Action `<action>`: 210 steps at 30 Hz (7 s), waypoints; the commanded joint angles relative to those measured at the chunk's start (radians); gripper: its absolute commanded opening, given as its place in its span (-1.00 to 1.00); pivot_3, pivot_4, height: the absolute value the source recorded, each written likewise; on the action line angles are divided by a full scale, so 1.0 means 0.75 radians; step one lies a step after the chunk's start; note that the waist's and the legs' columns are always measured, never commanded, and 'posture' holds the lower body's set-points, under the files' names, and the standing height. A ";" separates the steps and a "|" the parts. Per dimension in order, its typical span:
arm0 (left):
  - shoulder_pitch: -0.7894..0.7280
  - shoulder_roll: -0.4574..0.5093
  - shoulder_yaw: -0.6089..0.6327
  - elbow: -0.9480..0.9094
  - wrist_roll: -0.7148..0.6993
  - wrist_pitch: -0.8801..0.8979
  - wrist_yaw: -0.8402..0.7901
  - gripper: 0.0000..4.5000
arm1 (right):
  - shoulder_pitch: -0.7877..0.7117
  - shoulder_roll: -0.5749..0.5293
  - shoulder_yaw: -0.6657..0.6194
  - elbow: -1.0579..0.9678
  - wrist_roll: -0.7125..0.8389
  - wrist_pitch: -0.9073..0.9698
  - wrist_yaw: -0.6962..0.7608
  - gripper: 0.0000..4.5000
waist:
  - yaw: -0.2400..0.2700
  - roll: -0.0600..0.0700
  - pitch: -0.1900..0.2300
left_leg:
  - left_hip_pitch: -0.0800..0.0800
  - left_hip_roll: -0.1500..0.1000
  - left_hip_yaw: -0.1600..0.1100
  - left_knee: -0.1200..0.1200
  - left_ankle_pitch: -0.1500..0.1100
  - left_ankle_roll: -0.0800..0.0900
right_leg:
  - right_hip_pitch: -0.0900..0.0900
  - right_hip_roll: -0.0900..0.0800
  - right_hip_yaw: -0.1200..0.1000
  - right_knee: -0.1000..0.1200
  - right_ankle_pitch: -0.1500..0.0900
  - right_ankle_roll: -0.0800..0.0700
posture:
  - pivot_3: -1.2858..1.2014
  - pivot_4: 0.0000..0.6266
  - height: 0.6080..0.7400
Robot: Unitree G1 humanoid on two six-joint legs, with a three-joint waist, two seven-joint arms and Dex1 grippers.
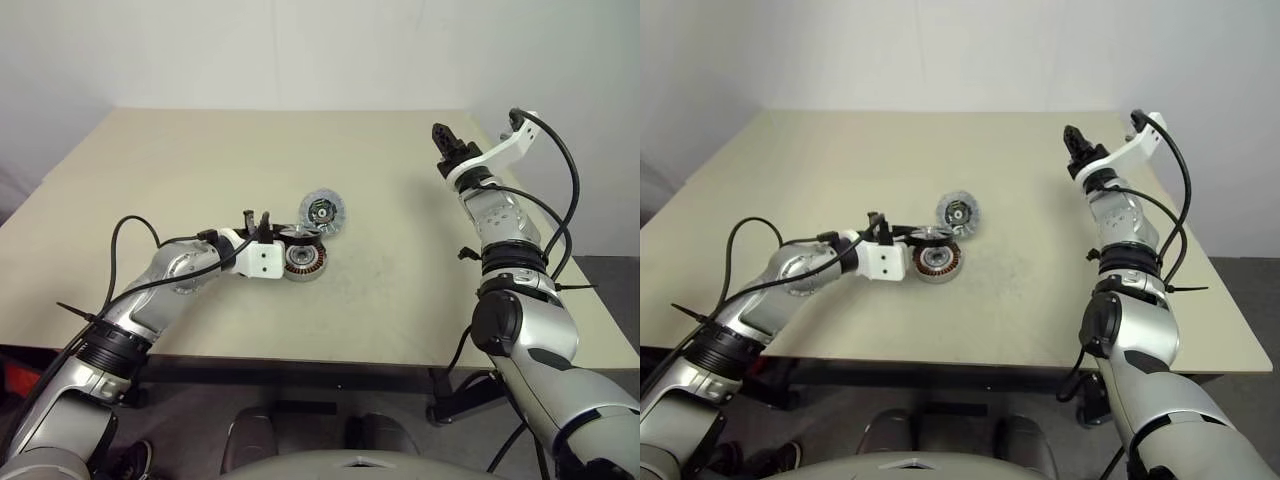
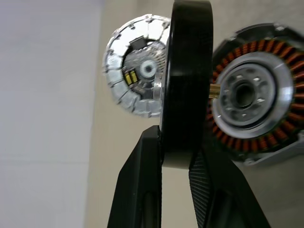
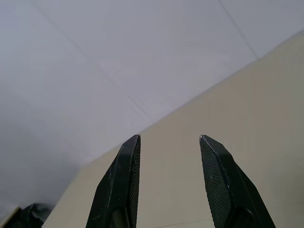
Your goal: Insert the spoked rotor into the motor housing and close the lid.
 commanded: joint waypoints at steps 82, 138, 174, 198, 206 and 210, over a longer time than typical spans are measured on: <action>-0.003 -0.255 0.895 -0.485 -1.360 2.050 -0.131 0.06 | 0.586 -0.265 0.852 -1.320 -0.445 0.272 0.490 -0.02 | -0.003 0.000 0.000 | -0.013 0.003 0.000 0.010 -0.001 0.004 | -0.014 0.003 0.000 0.012 -0.009 0.004 | 0.03 -1.00 1.00; 0.111 -0.123 0.795 -0.420 -1.434 1.875 0.028 0.07 | 0.421 0.169 1.012 -0.659 -0.657 0.223 0.442 -0.98 | -0.007 -0.001 0.001 | 0.008 0.001 -0.001 0.013 -0.007 0.012 | 0.008 0.000 0.001 0.007 -0.009 0.005 | 0.03 -1.00 1.00; 0.057 -0.152 0.733 -0.361 -1.440 1.817 0.050 0.07 | 0.025 -0.088 1.361 -0.226 -1.069 -0.826 1.179 -0.13 | -0.009 -0.003 0.002 | 0.000 0.002 -0.001 0.021 -0.010 0.017 | 0.004 0.000 0.000 0.010 -0.005 -0.002 | 0.03 -1.00 1.00; 0.107 -0.197 0.724 -0.381 -1.434 1.782 0.091 0.07 | -0.124 -0.009 1.461 0.030 -1.284 -1.127 1.181 -0.13 | -0.041 -0.003 0.002 | 0.001 0.003 -0.001 0.020 -0.010 0.017 | 0.004 0.000 0.000 0.011 -0.004 -0.004 | 0.03 -1.00 1.00; 0.133 -0.189 0.730 -0.409 -1.439 1.793 0.103 0.07 | -0.194 0.063 1.470 0.211 -1.382 -1.142 1.014 -0.13 | -0.049 -0.003 0.002 | 0.003 0.003 -0.001 0.021 -0.009 0.016 | 0.004 0.000 0.000 0.011 -0.004 -0.004 | 0.03 -1.00 1.00; 0.138 -0.183 0.730 -0.417 -1.439 1.798 0.102 0.07 | -0.212 0.075 1.460 0.245 -1.386 -1.155 1.003 -0.13 | -0.067 -0.003 0.003 | 0.005 0.004 -0.001 0.021 -0.008 0.015 | 0.004 0.000 0.000 0.014 -0.008 0.003 | 0.03 -1.00 1.00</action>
